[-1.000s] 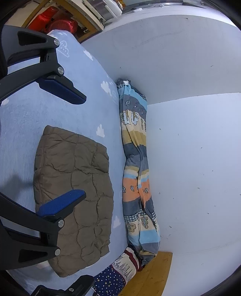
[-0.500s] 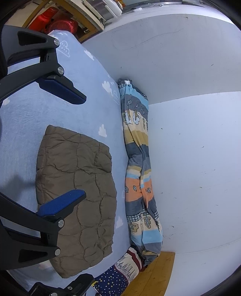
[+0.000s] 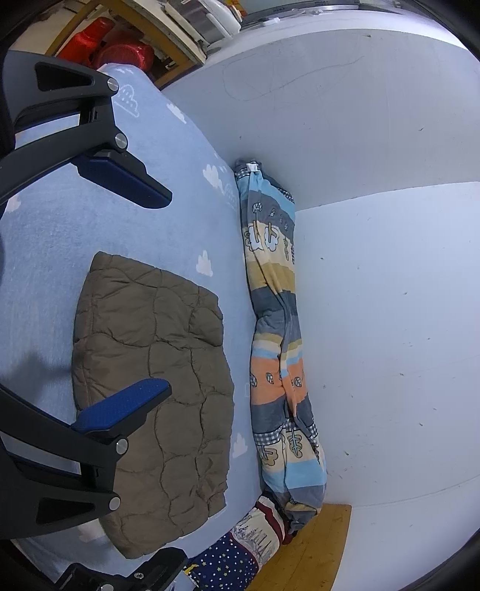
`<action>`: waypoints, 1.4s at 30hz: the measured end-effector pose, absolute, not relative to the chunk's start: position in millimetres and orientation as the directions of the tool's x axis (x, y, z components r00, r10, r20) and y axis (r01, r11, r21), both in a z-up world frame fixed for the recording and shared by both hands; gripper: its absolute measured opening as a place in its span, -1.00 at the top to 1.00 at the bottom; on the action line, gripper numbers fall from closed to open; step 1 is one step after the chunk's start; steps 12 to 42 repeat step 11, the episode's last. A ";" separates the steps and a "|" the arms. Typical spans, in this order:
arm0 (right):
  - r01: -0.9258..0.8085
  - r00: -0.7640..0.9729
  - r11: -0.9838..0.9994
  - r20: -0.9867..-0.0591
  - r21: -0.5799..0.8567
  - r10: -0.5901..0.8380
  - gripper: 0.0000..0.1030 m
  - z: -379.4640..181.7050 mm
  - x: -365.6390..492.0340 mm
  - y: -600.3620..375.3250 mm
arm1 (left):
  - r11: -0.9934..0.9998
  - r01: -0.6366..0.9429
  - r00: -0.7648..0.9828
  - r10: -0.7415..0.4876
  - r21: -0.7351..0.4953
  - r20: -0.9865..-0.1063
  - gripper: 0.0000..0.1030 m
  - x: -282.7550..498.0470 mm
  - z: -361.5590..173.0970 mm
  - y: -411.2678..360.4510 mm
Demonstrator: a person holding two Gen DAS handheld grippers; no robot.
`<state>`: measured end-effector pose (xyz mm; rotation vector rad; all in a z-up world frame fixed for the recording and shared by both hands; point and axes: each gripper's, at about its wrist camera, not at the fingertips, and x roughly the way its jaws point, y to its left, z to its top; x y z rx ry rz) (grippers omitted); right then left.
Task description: Fold large clothes
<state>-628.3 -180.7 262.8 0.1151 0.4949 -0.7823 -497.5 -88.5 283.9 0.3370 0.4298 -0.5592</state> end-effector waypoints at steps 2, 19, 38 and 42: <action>0.700 0.601 0.709 -0.468 -0.081 -0.647 -0.84 262.2 -629.0 -181.3 | 0.797 0.573 0.766 -0.435 0.194 -0.474 -0.80 -499.1 283.4 -88.2; 0.699 0.606 0.711 -0.466 -0.074 -0.645 -0.84 261.0 -631.7 -181.0 | 0.791 0.585 0.763 -0.459 0.183 -0.456 -0.80 -512.5 285.3 -86.8; 0.699 0.606 0.711 -0.466 -0.074 -0.645 -0.84 261.0 -631.7 -181.0 | 0.791 0.585 0.763 -0.459 0.183 -0.456 -0.80 -512.5 285.3 -86.8; 0.699 0.606 0.711 -0.466 -0.074 -0.645 -0.84 261.0 -631.7 -181.0 | 0.791 0.585 0.763 -0.459 0.183 -0.456 -0.80 -512.5 285.3 -86.8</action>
